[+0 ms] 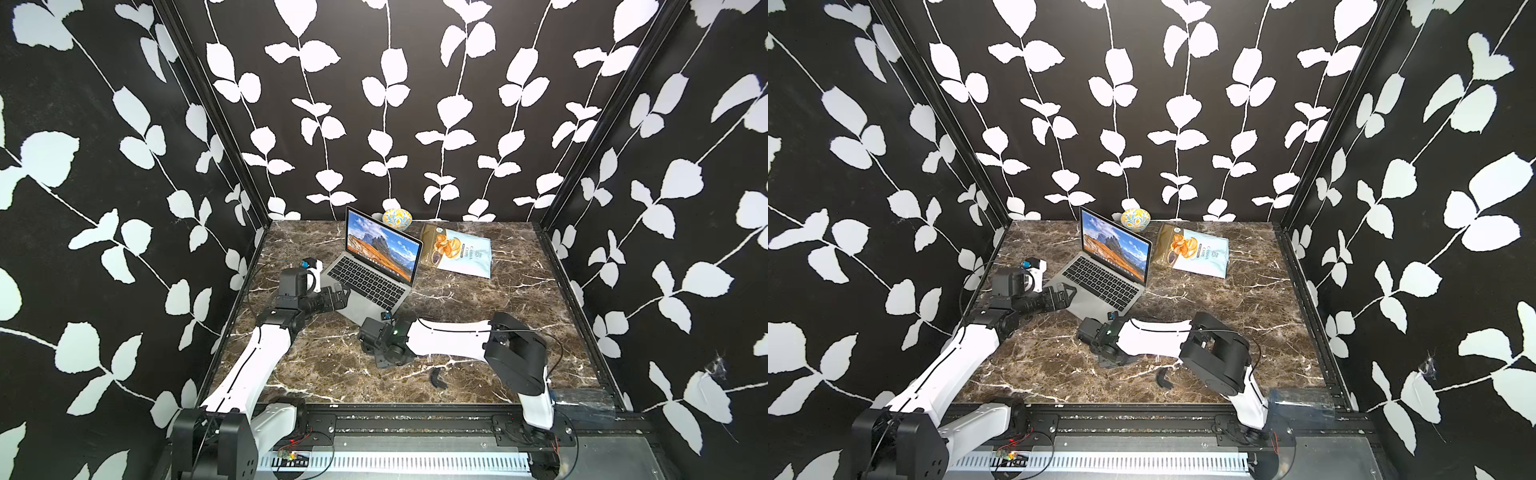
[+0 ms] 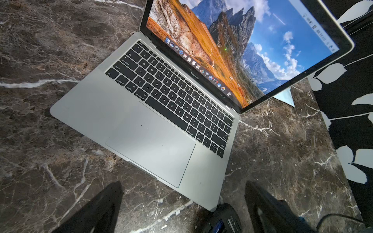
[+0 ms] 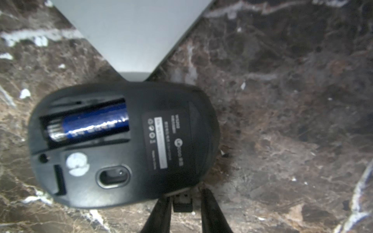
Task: Insert the wireless mouse receiver into the laptop
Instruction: Pick up the USB plug at the center of the board.
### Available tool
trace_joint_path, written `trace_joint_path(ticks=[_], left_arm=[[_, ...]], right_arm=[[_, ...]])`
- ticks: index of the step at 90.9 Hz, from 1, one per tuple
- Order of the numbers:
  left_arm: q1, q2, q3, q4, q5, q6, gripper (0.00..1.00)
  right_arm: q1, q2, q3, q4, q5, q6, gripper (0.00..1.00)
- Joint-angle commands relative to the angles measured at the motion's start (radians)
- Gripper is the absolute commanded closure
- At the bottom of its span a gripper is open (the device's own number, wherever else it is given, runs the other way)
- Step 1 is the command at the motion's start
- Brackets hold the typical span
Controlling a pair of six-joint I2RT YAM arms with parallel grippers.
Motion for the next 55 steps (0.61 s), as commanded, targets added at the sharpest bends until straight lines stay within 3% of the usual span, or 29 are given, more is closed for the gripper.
trace_joint_path(ticks=[1,55], left_arm=[[0.000,-0.021,-0.008,0.007,0.010,0.014,0.02],[0.000,0.000,-0.005,0.014,0.010,0.021,0.02]], right_arm=[[0.012,0.034,0.009,-0.050,-0.009,-0.019,0.73],[0.025,0.056,0.037,-0.095,-0.021,-0.029,0.76]])
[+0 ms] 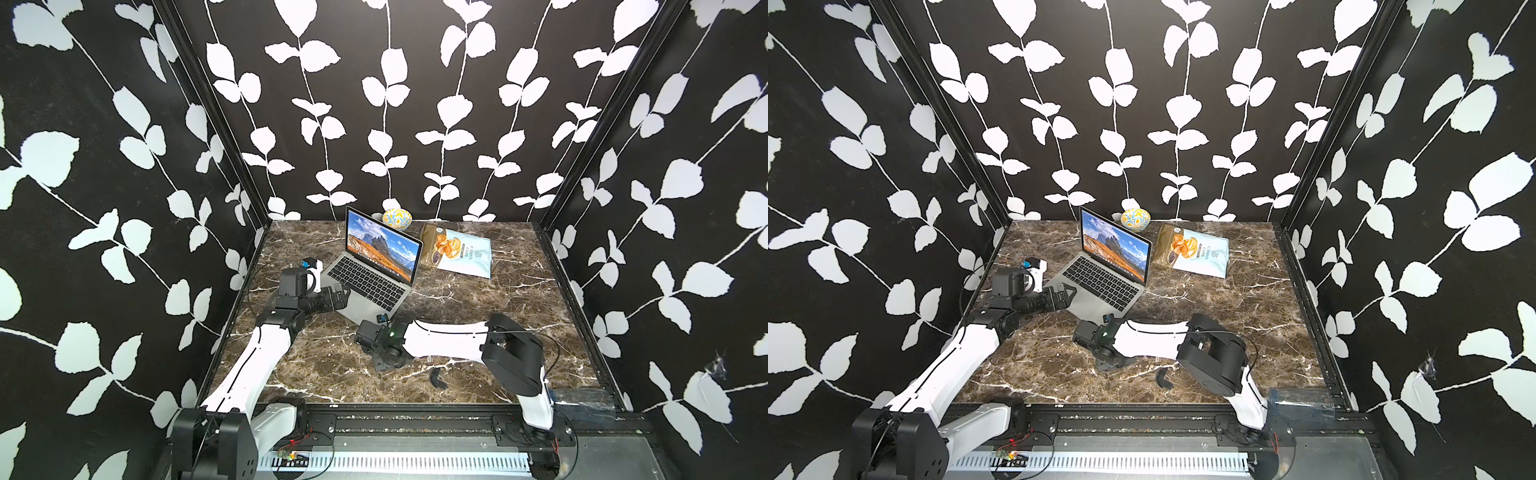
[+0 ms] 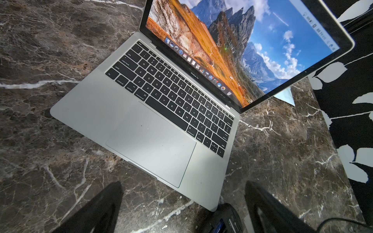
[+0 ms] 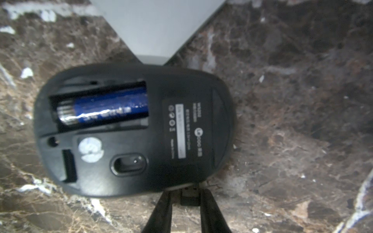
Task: Insert the wireless mouse receiver into the laptop
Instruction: Pick up the USB plug at the center of the board.
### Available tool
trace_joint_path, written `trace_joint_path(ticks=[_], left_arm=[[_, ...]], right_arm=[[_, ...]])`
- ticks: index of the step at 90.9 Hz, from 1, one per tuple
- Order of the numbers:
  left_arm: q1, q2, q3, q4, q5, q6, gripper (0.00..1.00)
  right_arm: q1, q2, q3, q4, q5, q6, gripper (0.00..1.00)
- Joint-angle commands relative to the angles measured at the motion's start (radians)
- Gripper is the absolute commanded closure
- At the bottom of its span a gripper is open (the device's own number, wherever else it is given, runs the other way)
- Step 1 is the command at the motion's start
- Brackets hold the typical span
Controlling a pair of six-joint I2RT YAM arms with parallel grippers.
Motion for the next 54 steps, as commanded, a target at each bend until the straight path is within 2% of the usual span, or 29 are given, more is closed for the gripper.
trace_joint_path(ticks=[1,30,43,54], left_arm=[[0.000,-0.002,-0.005,0.013,0.010,0.013,0.02],[-0.001,0.002,-0.002,0.017,0.013,0.017,0.02],[0.002,0.042,0.014,0.046,0.001,0.033,0.02],[0.001,0.111,0.049,0.086,-0.022,0.036,0.01]], right_arm=[[0.006,0.037,0.005,-0.061,-0.010,0.008,0.77],[-0.022,-0.006,-0.067,-0.010,-0.034,-0.017,0.87],[-0.064,-0.105,-0.167,0.060,-0.044,-0.195,0.87],[-0.147,-0.198,-0.282,0.163,-0.104,-0.410,0.86]])
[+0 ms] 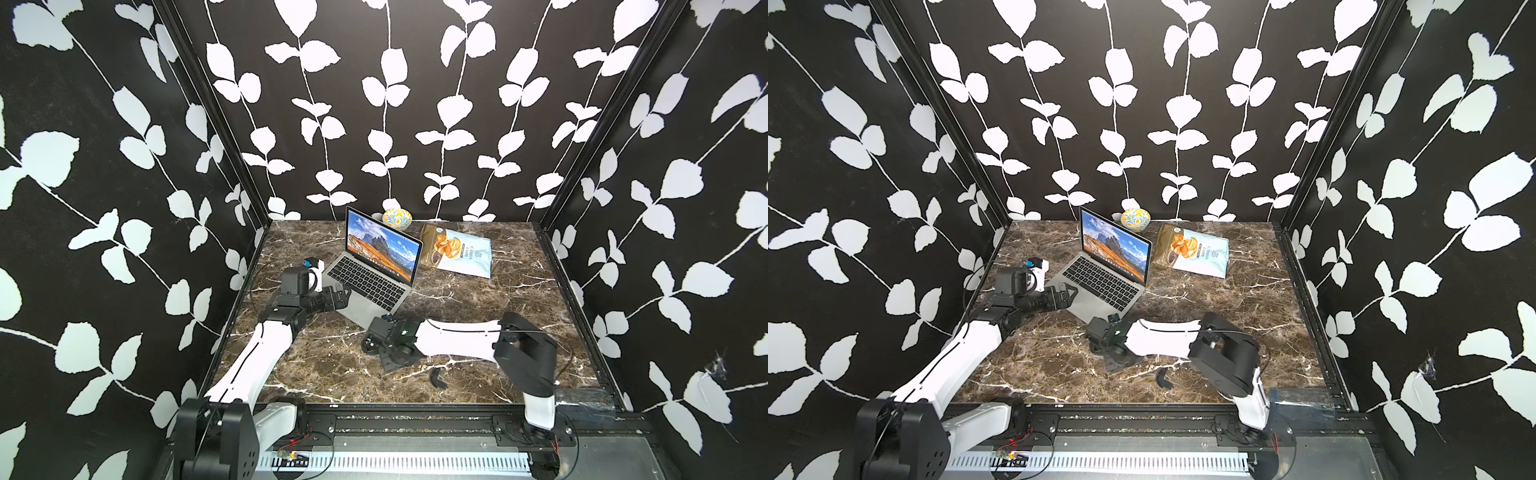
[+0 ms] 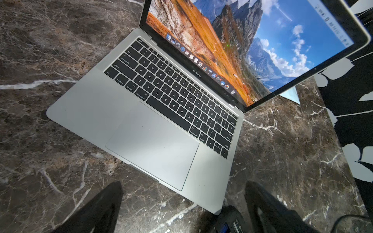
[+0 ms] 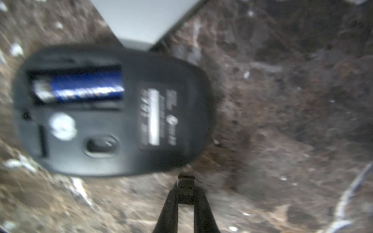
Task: Insert the wireless mouse receiver into the laptop
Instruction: Pick up the USB plug at the center of the board, then insert the USB plug into the USB port.
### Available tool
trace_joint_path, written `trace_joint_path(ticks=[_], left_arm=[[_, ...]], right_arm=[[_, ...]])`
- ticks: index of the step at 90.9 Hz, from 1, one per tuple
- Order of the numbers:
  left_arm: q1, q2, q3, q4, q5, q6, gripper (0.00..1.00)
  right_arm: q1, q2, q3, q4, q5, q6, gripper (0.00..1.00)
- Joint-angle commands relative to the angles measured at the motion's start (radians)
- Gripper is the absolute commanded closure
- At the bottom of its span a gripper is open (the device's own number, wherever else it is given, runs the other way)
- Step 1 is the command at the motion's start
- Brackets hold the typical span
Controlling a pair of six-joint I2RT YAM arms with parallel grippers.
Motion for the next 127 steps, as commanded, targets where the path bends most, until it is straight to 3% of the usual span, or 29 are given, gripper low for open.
trace_joint_path(ticks=[1,27,57,90,127], left_arm=[[0.002,0.051,0.047,0.058,-0.021,0.022,0.02],[0.034,0.340,0.216,0.165,-0.029,0.026,0.01],[0.111,0.708,0.471,0.149,0.060,0.034,0.02],[0.128,0.946,0.687,0.072,0.159,0.051,0.03],[0.127,1.001,0.747,0.018,0.204,0.059,0.08]], right_arm=[[-0.080,-0.083,-0.111,0.074,-0.052,-0.242,0.86],[-0.289,-0.142,-0.197,0.247,-0.180,-0.658,0.85],[-0.438,0.008,-0.072,0.344,-0.256,-0.926,0.85],[-0.500,0.114,0.031,0.356,-0.289,-1.045,0.85],[-0.501,0.182,0.128,0.298,-0.290,-1.028,0.87]])
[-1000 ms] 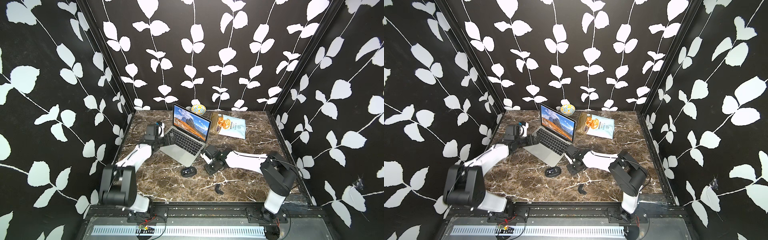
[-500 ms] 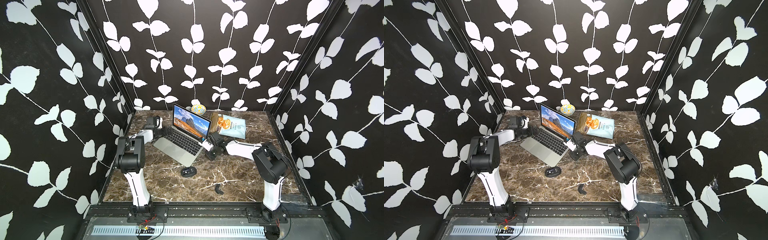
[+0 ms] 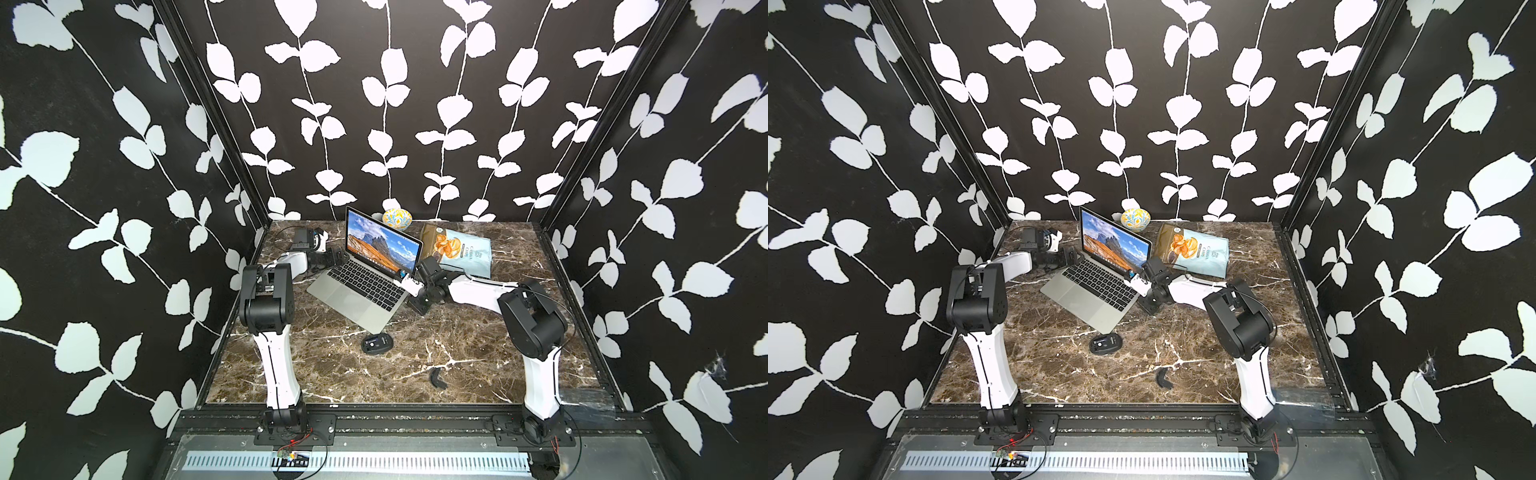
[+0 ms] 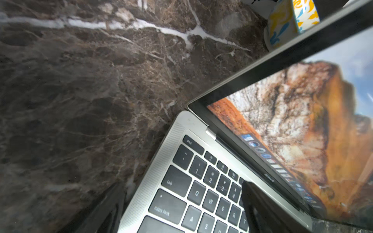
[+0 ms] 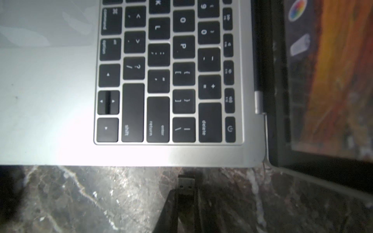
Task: Insert the wireless mouse receiver into the laptop
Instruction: Insert the USB plug into the USB port.
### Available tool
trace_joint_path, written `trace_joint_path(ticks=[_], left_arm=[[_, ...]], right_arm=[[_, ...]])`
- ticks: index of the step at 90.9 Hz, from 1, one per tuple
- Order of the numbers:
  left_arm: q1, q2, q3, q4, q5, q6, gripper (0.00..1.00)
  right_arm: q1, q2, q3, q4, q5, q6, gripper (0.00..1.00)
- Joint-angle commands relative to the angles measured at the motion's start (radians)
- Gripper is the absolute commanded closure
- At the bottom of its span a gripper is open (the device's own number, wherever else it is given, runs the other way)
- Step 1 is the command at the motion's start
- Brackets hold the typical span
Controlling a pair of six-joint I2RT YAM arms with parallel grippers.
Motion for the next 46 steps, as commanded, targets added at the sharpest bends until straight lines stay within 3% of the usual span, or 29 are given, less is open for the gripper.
trace_joint_path(ticks=[1,46], left_arm=[[-0.002,0.016,0.011,-0.061,0.037,0.008,0.08],[-0.004,0.021,0.012,-0.068,0.037,0.007,0.07]], right_arm=[[-0.004,0.048,0.041,-0.037,0.014,0.017,0.87],[-0.009,0.071,0.039,0.000,0.054,0.081,0.87]])
